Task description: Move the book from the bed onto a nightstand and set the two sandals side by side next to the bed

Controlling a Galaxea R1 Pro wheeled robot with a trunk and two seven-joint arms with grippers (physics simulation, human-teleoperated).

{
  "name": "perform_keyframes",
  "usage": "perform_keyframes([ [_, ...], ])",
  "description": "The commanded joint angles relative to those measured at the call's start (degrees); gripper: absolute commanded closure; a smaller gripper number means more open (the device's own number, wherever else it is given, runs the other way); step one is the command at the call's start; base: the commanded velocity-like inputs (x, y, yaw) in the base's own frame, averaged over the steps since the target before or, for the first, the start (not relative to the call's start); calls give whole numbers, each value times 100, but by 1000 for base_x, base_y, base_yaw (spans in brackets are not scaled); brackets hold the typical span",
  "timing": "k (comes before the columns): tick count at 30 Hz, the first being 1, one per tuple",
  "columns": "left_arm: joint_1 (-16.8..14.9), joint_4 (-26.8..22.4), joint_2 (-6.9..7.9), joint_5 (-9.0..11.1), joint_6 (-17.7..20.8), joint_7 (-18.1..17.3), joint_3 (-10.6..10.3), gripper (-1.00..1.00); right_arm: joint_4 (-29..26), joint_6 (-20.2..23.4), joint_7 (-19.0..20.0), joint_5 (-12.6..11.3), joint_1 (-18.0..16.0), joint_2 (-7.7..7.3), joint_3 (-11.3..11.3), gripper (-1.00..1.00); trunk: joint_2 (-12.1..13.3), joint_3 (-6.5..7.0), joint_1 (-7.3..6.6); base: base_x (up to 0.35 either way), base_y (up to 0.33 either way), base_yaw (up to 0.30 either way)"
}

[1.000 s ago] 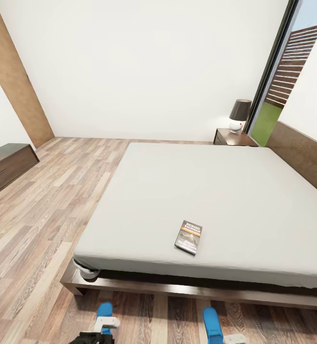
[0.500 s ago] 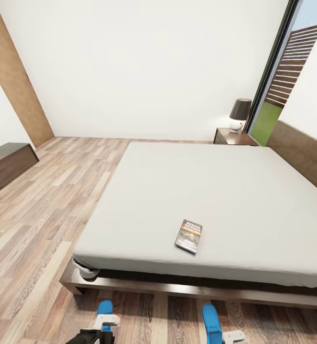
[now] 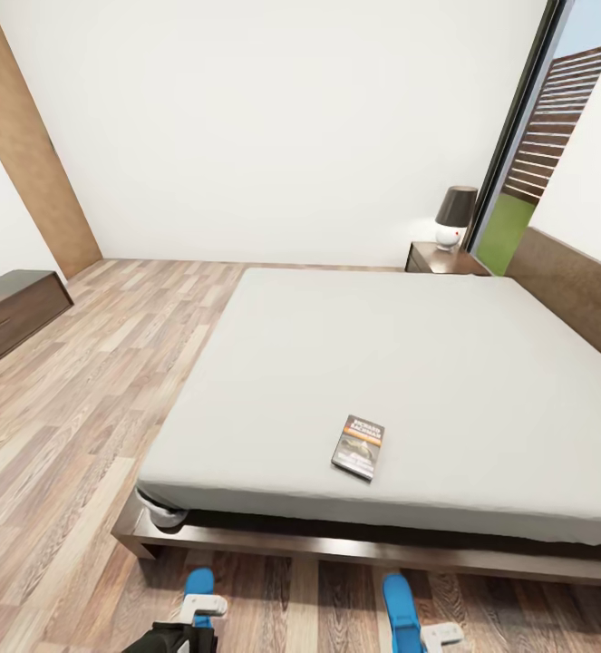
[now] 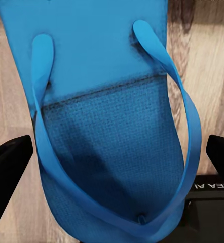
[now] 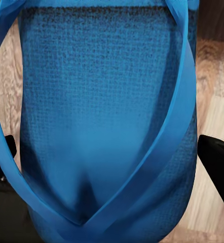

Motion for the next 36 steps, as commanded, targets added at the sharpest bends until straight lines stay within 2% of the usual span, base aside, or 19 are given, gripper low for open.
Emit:
perform_keyframes([
  [1,-4,-13,2,59,32,34,-49,100,-12,67,20,51,-2,-1,-15,100,-4,-5,0,0,0,0],
  [11,-37,-48,0,58,32,37,-47,100,-11,335,16,51,-5,-1,-9,100,-4,-5,0,0,0,0],
  [21,-50,-49,3,58,32,2,-47,100,-11,364,12,51,-6,-1,-6,100,-405,-185,220,0,0,0],
  [25,-44,-48,4,55,32,-2,-46,100,-11,365,12,49,-6,3,-6,100,-405,-185,220,0,0,0],
  [36,-46,-48,3,51,32,-9,-47,100,-11,365,33,50,-6,1,-6,100,-846,-382,462,0,0,0],
])
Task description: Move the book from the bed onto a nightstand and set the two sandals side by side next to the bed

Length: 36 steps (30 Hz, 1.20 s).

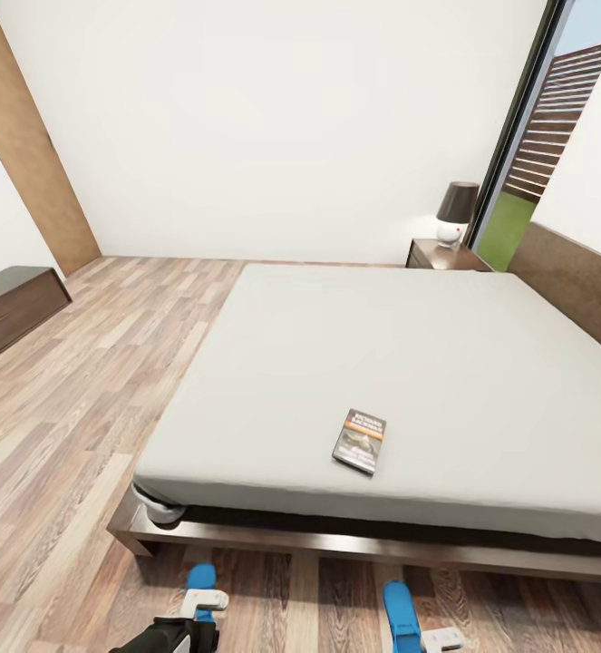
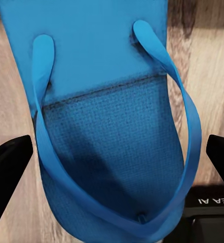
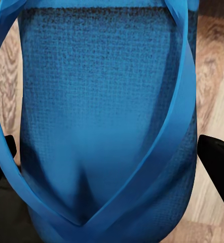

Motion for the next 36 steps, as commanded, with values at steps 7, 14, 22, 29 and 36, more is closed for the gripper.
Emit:
perform_keyframes([
  [7,-3,-13,4,59,32,32,-49,100,-14,30,56,52,0,-2,-14,100,-204,-95,110,0,0,0],
  [14,-4,-13,4,65,32,26,-49,100,-15,-28,73,45,0,-3,-11,100,-204,-108,110,0,0,0],
  [22,-3,-13,1,66,32,26,-49,100,-15,-15,79,44,0,-3,-6,100,-204,-171,110,0,0,0],
  [29,-5,-17,-3,66,32,26,-49,100,-14,-16,79,44,0,-3,-5,100,-204,-236,110,0,0,-10],
  [36,-5,-21,-4,65,32,26,-49,100,-14,-45,81,44,0,-8,-5,100,-204,-285,110,0,0,-77],
])
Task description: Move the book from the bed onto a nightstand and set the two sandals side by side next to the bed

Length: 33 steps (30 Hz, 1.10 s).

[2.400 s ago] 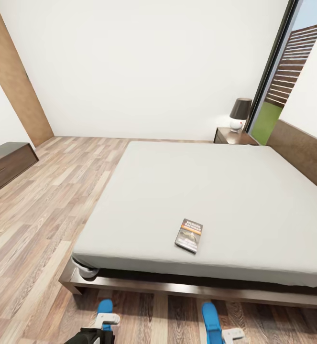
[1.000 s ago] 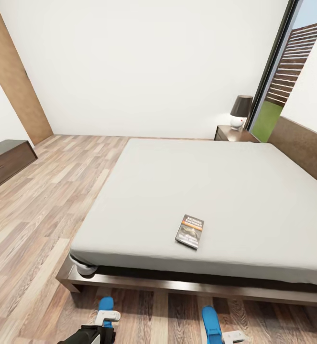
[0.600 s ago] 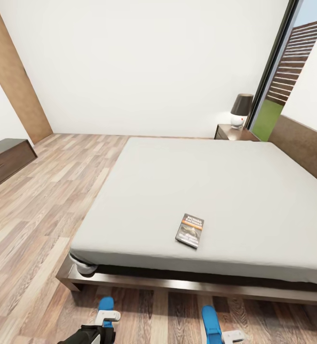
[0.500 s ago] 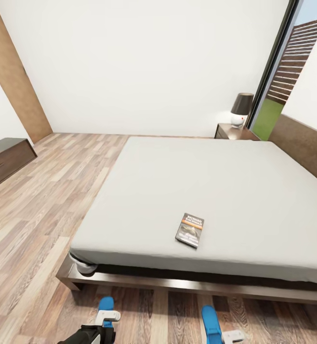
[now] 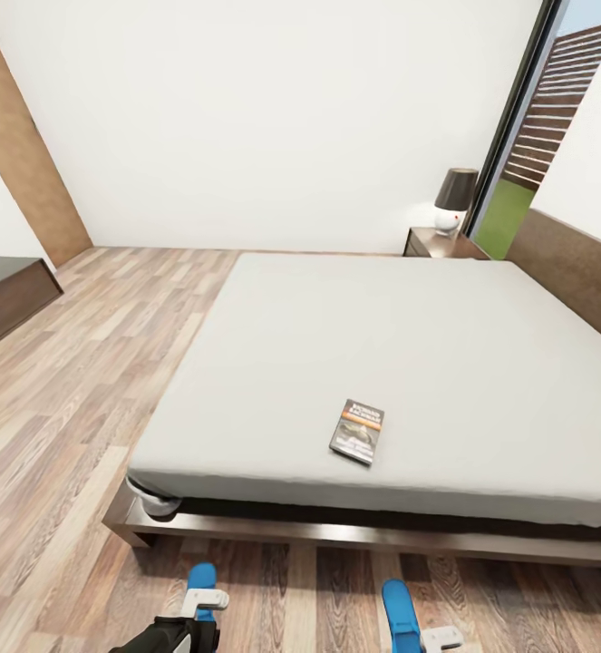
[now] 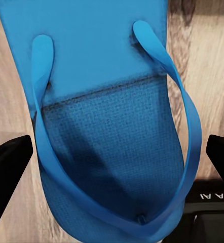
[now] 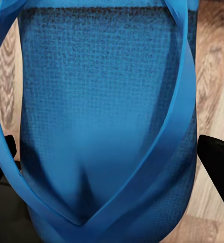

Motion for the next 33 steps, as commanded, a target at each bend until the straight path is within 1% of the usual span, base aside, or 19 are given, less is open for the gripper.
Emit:
perform_keyframes([
  [1,0,-13,2,61,32,33,-49,100,-14,29,24,51,0,0,-13,100,-2,-7,0,0,0,-36],
  [23,-1,-14,5,61,32,26,-49,100,-14,16,25,56,0,4,-2,100,-2,-70,0,0,0,-5],
  [33,1,-14,3,61,32,26,-49,100,-14,14,25,59,0,-1,-4,100,-403,-252,219,0,0,0],
])
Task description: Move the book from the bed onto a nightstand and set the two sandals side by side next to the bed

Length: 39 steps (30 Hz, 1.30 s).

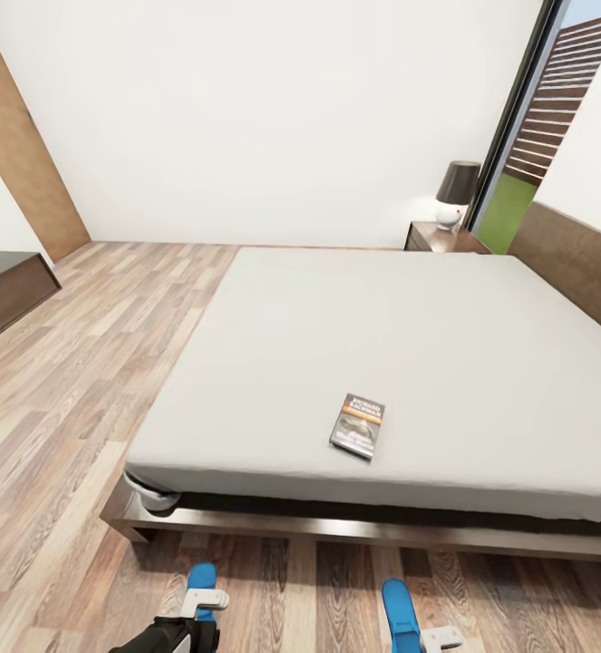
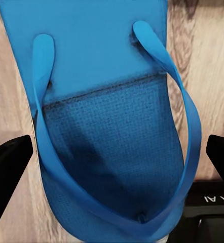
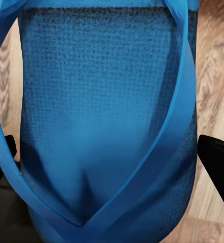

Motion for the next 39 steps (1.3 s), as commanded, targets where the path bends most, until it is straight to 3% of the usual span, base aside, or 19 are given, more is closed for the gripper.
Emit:
perform_keyframes([
  [1,-1,-13,2,60,32,35,-49,100,-15,33,23,52,0,-1,-12,100,-43,-23,22,0,0,0],
  [39,-93,-11,19,56,32,35,-66,100,-319,105,10,48,0,6,-21,100,-1568,-705,857,0,0,0],
])
